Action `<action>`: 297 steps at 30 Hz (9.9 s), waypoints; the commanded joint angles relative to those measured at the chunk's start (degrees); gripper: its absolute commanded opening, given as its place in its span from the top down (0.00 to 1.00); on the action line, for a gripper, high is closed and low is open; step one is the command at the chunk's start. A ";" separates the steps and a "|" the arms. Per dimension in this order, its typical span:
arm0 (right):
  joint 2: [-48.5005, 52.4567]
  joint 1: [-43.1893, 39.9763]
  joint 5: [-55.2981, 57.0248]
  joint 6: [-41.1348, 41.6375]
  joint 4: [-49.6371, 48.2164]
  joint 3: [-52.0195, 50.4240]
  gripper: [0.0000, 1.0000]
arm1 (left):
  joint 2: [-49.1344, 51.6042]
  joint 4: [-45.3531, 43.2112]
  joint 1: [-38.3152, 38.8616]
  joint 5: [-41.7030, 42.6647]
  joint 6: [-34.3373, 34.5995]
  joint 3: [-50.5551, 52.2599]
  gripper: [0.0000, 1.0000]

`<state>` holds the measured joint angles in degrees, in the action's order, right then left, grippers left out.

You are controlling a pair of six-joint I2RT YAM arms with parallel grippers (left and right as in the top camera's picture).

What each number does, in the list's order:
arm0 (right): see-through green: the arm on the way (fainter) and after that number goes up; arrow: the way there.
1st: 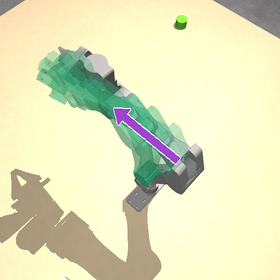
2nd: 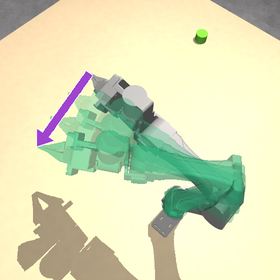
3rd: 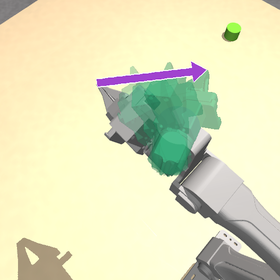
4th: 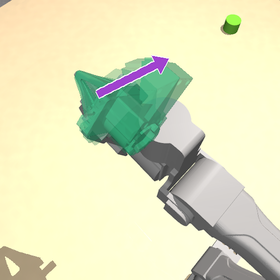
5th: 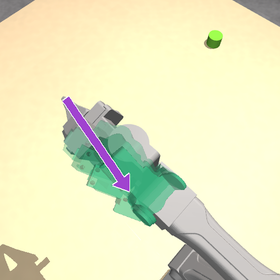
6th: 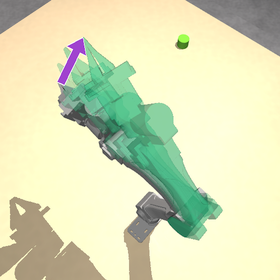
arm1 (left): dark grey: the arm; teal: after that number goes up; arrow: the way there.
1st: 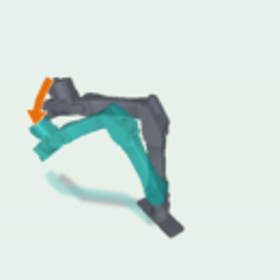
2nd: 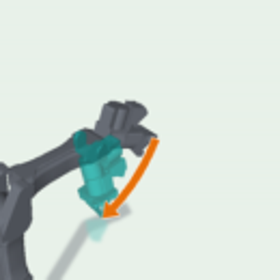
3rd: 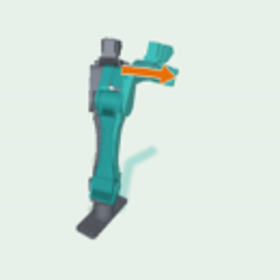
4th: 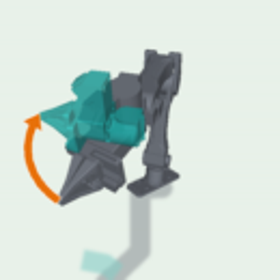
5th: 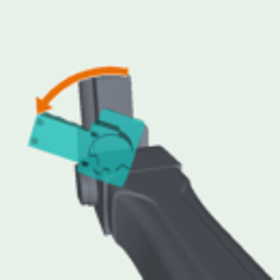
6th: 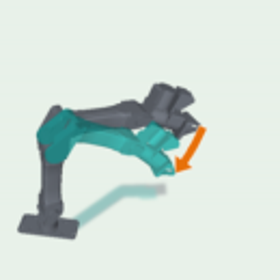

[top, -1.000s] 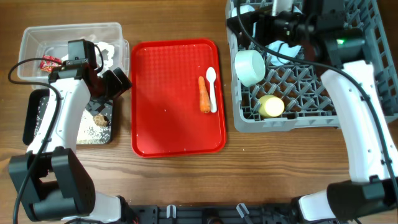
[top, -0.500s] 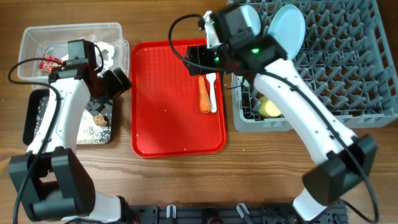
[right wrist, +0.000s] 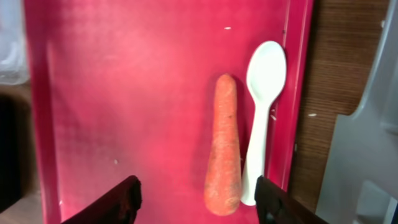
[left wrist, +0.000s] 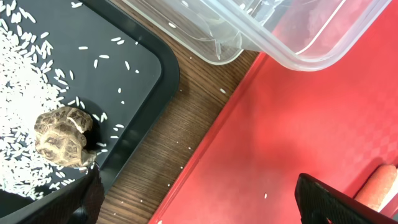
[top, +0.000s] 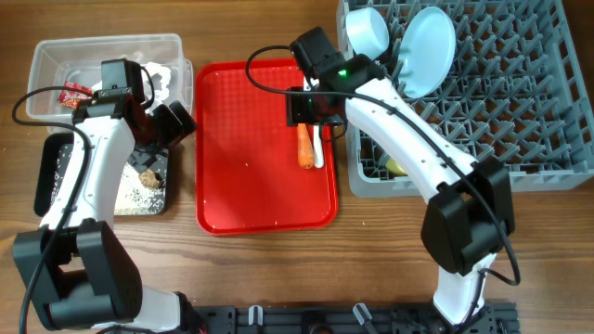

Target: Sort waste into correct bins and load items into the dishwasher rack

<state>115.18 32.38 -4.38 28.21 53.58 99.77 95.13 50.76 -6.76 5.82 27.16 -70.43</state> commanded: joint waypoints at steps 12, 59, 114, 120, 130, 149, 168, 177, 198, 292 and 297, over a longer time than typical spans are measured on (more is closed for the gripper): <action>8.85 0.22 11.26 8.00 0.13 -0.15 0.58 | -0.31 0.02 -0.22 -0.55 0.33 -0.39 0.00; -7.78 -3.08 2.25 0.70 -0.39 2.60 0.96 | -0.28 0.02 -0.22 -0.55 0.33 -0.39 0.00; -16.74 -29.40 13.81 39.67 0.00 -19.30 0.00 | -0.28 0.00 -0.22 -0.55 0.33 -0.39 0.00; -24.37 -29.40 12.87 17.59 1.11 -19.30 0.00 | -0.31 0.02 -0.22 -0.55 0.33 -0.39 0.00; -38.71 -29.33 0.81 -2.67 1.42 -19.30 0.00 | -0.28 -0.61 -0.22 -0.28 0.31 -0.39 0.00; -39.17 -29.35 1.11 -4.46 3.41 -19.32 0.00 | -0.31 -5.99 18.82 6.84 -13.31 -5.92 0.00; -39.17 -29.35 1.05 -5.55 5.49 -19.32 0.00 | 18.14 -14.16 42.21 -7.39 -17.38 -6.60 0.37; -39.17 -29.35 1.03 -5.55 5.66 -19.32 0.00 | 18.36 -14.56 42.18 -7.48 -11.76 -6.40 0.42; -39.17 -29.35 1.07 -5.55 6.36 -19.32 0.00 | 16.63 -5.66 41.07 -8.72 -1.16 -13.70 0.75; -63.34 -29.35 -1.68 -27.02 4.44 -10.69 0.00 | -22.03 0.76 -7.80 8.50 -7.45 -0.09 0.00; -70.60 -29.35 -1.68 -29.51 -15.10 -29.20 0.00 | -22.03 0.76 -7.80 8.50 -7.45 -0.09 0.00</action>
<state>49.50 2.94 -6.76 1.63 44.97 80.77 72.90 51.46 -14.76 13.82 20.80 -69.82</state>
